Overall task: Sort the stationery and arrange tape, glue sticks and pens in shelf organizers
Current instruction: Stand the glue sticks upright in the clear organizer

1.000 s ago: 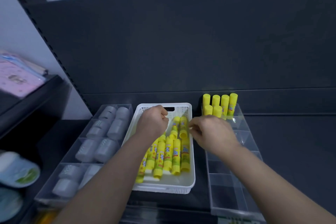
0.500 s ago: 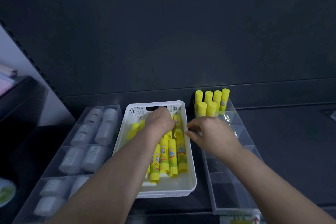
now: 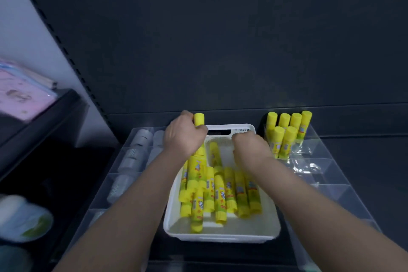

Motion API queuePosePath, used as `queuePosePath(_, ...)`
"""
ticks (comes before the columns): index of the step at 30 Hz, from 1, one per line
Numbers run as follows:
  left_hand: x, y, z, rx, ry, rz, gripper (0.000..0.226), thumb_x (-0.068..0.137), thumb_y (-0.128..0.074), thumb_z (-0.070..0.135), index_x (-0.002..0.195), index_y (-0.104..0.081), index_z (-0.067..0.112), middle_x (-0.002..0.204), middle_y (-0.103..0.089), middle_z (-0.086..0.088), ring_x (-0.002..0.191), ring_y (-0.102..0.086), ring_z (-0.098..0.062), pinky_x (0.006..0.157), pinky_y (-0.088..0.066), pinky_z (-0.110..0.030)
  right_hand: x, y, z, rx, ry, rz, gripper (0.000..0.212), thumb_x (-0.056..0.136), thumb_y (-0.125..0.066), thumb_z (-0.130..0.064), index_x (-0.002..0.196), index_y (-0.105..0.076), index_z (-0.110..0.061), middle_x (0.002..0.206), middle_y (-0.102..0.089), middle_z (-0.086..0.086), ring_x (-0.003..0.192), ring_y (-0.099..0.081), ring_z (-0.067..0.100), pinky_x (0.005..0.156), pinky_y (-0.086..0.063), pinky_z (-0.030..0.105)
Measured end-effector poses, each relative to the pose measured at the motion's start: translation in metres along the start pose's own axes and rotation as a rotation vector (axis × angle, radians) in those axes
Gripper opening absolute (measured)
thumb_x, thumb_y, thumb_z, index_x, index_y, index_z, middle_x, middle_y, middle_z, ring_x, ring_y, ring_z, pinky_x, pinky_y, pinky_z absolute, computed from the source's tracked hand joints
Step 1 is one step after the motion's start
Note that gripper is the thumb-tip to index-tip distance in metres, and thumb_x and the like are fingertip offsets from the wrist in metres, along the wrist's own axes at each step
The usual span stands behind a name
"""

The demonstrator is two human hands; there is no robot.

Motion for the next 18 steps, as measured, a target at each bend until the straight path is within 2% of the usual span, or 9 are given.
queuePosePath(3, -0.005, -0.002, -0.005, -0.031, -0.034, -0.016, 0.024, 0.082, -0.056, 0.033, 0.102, -0.056, 0.022, 0.084, -0.069, -0.001, 0.089, -0.062, -0.027, 0.07, -0.047, -0.033, 0.013, -0.016, -0.01, -0.067, -0.013, -0.076, 0.025, 0.088, -0.049, -0.008, 0.111, -0.057, -0.01, 0.116, -0.059, 0.009, 0.109, -0.057, 0.027, 0.076, -0.045, 0.032)
queuePosePath(6, -0.005, -0.006, -0.005, -0.101, -0.065, -0.027, 0.028, 0.082, -0.056, 0.034, 0.108, -0.054, 0.024, 0.083, -0.069, 0.002, 0.089, -0.062, -0.025, 0.069, -0.047, -0.033, 0.019, -0.025, -0.012, -0.048, -0.024, -0.102, 0.028, 0.087, -0.05, -0.012, 0.115, -0.053, -0.009, 0.118, -0.06, 0.011, 0.111, -0.057, 0.027, 0.084, -0.045, 0.031)
queuePosePath(9, -0.003, -0.007, -0.002, -0.185, -0.103, -0.052, 0.05, 0.08, -0.053, 0.034, 0.129, -0.043, 0.026, 0.087, -0.068, 0.0, 0.091, -0.061, -0.025, 0.076, -0.05, -0.038, 0.014, -0.016, -0.013, 0.141, -0.046, -0.052, 0.043, 0.082, -0.055, -0.015, 0.124, -0.047, -0.011, 0.114, -0.061, 0.012, 0.107, -0.057, 0.029, 0.078, -0.044, 0.03)
queuePosePath(11, -0.005, -0.006, 0.004, -0.242, -0.138, -0.072, 0.061, 0.075, -0.049, 0.037, 0.134, -0.036, 0.033, 0.087, -0.066, 0.001, 0.088, -0.06, -0.022, 0.075, -0.05, -0.037, 0.003, 0.002, -0.008, 0.312, -0.033, 0.069, 0.059, 0.077, -0.057, -0.016, 0.134, -0.043, -0.017, 0.114, -0.056, 0.011, 0.105, -0.056, 0.03, 0.075, -0.044, 0.031)
queuePosePath(14, -0.008, -0.007, 0.02, -0.309, -0.175, -0.091, 0.044, 0.071, -0.05, 0.035, 0.115, -0.046, 0.042, 0.077, -0.062, 0.007, 0.081, -0.06, -0.019, 0.068, -0.049, -0.034, -0.023, 0.039, 0.013, 0.43, -0.013, 0.299, 0.056, 0.072, -0.062, -0.019, 0.127, -0.049, -0.026, 0.101, -0.054, 0.005, 0.091, -0.058, 0.026, 0.069, -0.041, 0.029)
queuePosePath(16, -0.011, -0.01, 0.036, -0.35, -0.179, -0.095, 0.033, 0.067, -0.051, 0.036, 0.1, -0.047, 0.041, 0.077, -0.061, 0.009, 0.08, -0.06, -0.018, 0.068, -0.05, -0.035, -0.04, 0.056, 0.035, 0.49, -0.05, 0.367, 0.047, 0.072, -0.064, -0.021, 0.117, -0.052, -0.027, 0.093, -0.054, -0.001, 0.082, -0.058, 0.021, 0.064, -0.039, 0.027)
queuePosePath(18, -0.016, -0.017, 0.057, -0.397, -0.187, -0.099, 0.033, 0.064, -0.052, 0.036, 0.097, -0.048, 0.038, 0.08, -0.062, 0.01, 0.08, -0.061, -0.017, 0.072, -0.052, -0.038, -0.054, 0.067, 0.062, 0.547, -0.11, 0.393, 0.039, 0.075, -0.064, -0.023, 0.112, -0.053, -0.028, 0.089, -0.057, -0.006, 0.077, -0.06, 0.017, 0.062, -0.04, 0.028)
Point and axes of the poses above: each hand's wrist, its own x-axis towards the middle knuckle, its own y-axis out of the back of the hand, z = x × y, the point moved 6 cm from there along x, towards the middle knuckle
